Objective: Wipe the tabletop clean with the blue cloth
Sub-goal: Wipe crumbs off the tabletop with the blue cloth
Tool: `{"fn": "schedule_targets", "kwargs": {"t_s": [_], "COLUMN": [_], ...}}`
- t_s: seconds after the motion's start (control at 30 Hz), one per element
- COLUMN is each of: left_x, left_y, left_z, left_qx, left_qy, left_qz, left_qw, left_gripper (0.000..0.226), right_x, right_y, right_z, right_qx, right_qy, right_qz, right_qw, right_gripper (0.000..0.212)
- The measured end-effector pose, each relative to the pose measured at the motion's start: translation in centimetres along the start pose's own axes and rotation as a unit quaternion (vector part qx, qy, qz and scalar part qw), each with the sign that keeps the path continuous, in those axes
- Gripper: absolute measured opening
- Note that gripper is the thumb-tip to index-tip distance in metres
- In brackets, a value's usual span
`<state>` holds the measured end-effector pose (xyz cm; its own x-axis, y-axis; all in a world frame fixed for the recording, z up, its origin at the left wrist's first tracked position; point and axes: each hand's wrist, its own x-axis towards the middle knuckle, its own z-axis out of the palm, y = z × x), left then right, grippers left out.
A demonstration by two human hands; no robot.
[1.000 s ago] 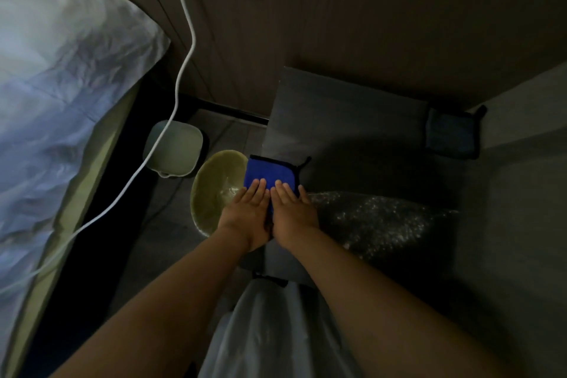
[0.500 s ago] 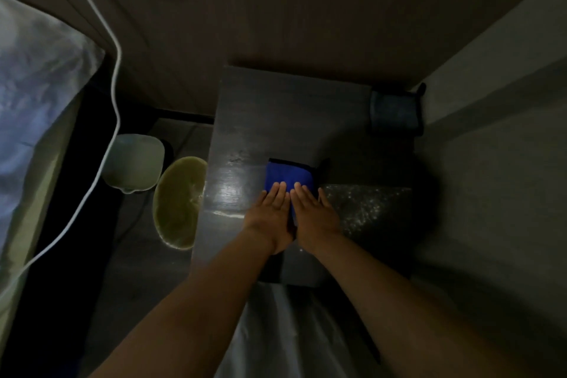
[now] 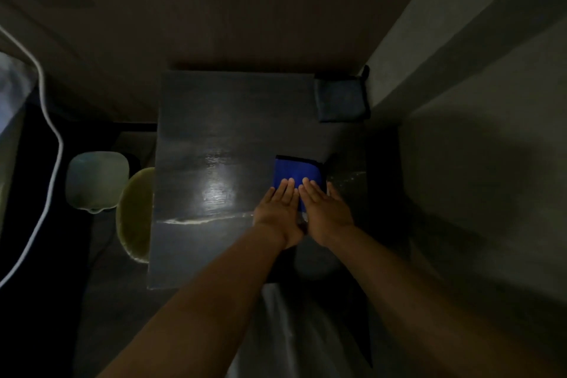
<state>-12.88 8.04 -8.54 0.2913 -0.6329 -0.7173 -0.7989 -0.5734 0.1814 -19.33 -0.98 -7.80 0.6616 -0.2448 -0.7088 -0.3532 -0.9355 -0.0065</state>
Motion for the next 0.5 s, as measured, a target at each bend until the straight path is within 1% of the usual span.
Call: {"fn": "schedule_targets", "kwargs": {"t_s": [0.2, 0.3, 0.5], "left_x": [1.3, 1.8, 2.6], "left_y": [2.7, 3.8, 5.6], "left_z": [-0.6, -0.9, -1.6], "left_qx": [-0.003, 0.0, 0.014], "left_qy": [0.001, 0.003, -0.002], "left_qz": [0.012, 0.016, 0.024], "left_qw": [1.0, 1.0, 1.0], "left_gripper": [0.079, 0.076, 0.082], "right_x": [-0.6, -0.8, -1.0], "right_y": [3.0, 4.4, 6.5], "right_z": [0.3, 0.5, 0.8], "right_qx": [0.004, 0.005, 0.005], "right_qy": [-0.003, -0.007, -0.016], "right_qz": [0.015, 0.018, 0.026], "right_qw": [1.0, 1.0, 1.0], "right_gripper": [0.071, 0.068, 0.068]}}
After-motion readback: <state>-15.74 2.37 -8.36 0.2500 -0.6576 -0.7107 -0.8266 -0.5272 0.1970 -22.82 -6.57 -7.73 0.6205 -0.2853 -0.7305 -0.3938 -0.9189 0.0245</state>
